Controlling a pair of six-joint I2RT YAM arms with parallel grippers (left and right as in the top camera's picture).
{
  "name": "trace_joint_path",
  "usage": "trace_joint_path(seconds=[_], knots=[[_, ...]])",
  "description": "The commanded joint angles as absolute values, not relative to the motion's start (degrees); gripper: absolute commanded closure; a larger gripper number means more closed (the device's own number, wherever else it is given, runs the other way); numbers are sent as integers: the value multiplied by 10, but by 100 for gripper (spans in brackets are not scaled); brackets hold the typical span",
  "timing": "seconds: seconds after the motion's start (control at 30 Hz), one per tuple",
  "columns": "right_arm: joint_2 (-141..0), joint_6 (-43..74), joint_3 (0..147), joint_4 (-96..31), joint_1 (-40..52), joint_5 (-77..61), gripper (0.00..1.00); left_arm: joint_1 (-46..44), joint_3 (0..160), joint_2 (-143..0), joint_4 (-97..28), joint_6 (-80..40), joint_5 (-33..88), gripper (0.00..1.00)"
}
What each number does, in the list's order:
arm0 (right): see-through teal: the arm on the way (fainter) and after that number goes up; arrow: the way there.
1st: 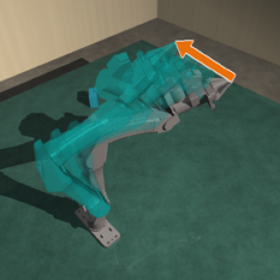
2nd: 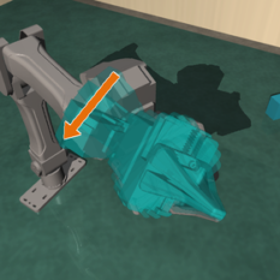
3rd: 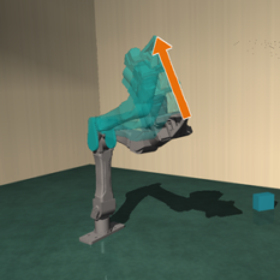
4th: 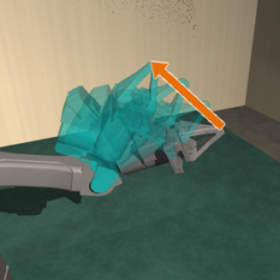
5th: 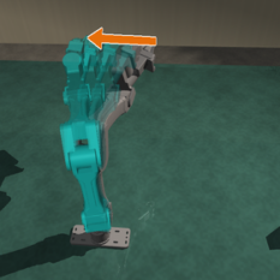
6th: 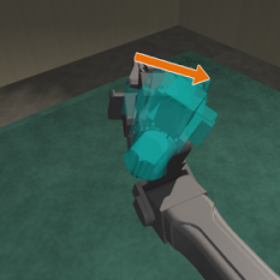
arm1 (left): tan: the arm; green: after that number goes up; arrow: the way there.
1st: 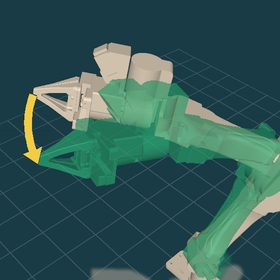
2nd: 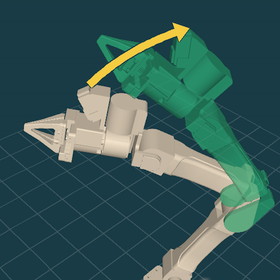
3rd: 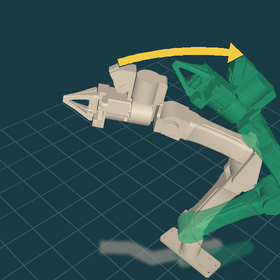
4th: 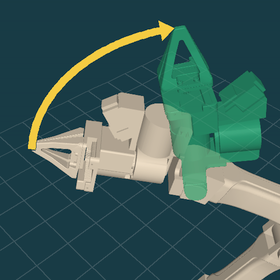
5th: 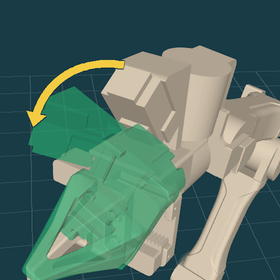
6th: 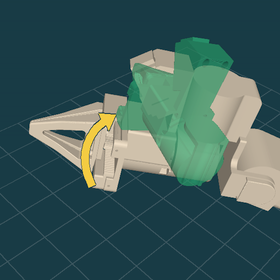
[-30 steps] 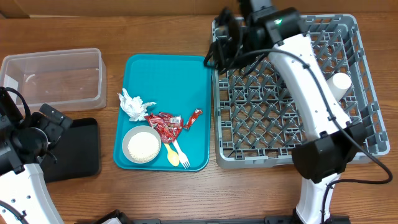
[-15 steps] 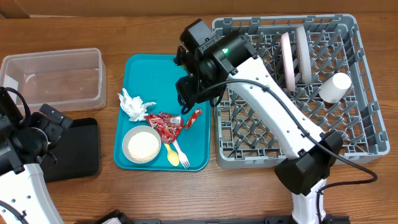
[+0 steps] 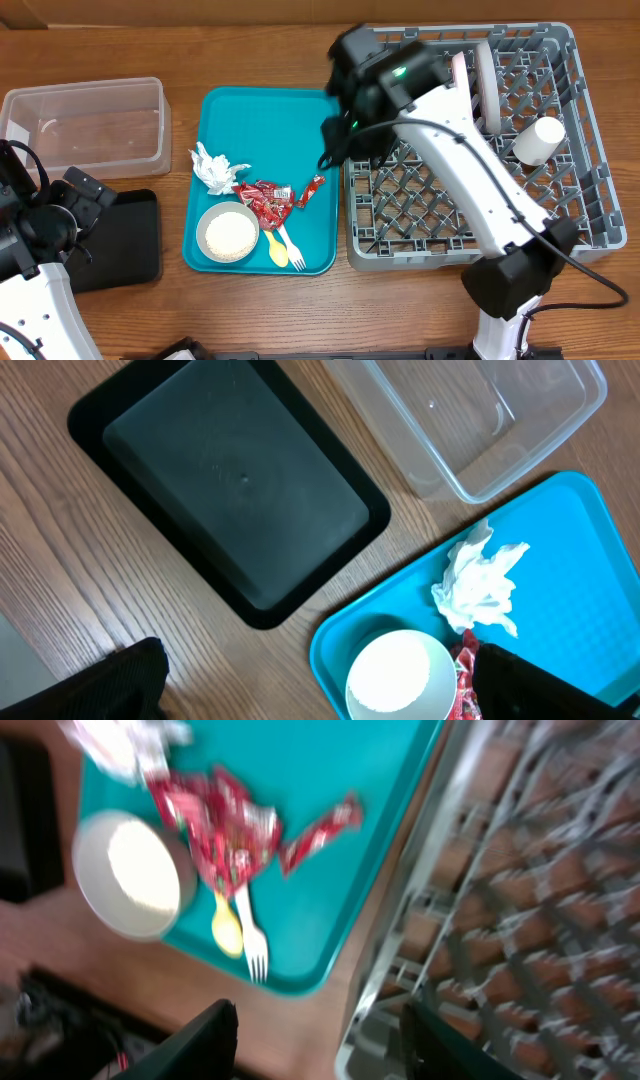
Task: Sort waste into correct bins and load items into the dishwasher rack
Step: 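Release the pink plate and move the right gripper to the utensils, then lower the right gripper onto the white fork near the candy wrapper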
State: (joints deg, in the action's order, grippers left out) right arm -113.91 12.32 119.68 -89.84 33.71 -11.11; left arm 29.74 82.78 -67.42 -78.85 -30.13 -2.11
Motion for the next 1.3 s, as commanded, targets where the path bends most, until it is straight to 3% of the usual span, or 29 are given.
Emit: trace_joint_path(seconds=[0.0,0.07,0.37,0.63,0.67,0.7,0.8,0.93,1.07,1.27], knots=[[-1141,123,1066,-848,386,-156,59,300,837,-675,-788,-313,-15,0],[-1141,122,988,-795,409,-196,67,300,837,-675,-788,-313,-15,0],[-1146,116,848,-541,493,-154,67,300,837,-675,-788,-313,-15,0],[-1206,118,843,-479,495,-115,67,300,837,-675,-788,-313,-15,0],[-1208,118,843,-471,496,-111,66,300,837,-675,-788,-313,-15,0],[-1209,118,843,-466,495,-105,59,300,837,-675,-788,-313,-15,0],[-1210,118,843,-458,495,-92,56,300,837,-675,-788,-313,-15,0],[-1231,118,843,-458,495,-84,57,300,837,-675,-788,-313,-15,0],[-1237,119,843,-477,495,-40,65,300,837,-675,-788,-313,-15,0],[-1237,120,843,-500,496,4,66,300,837,-675,-788,-313,-15,0]])
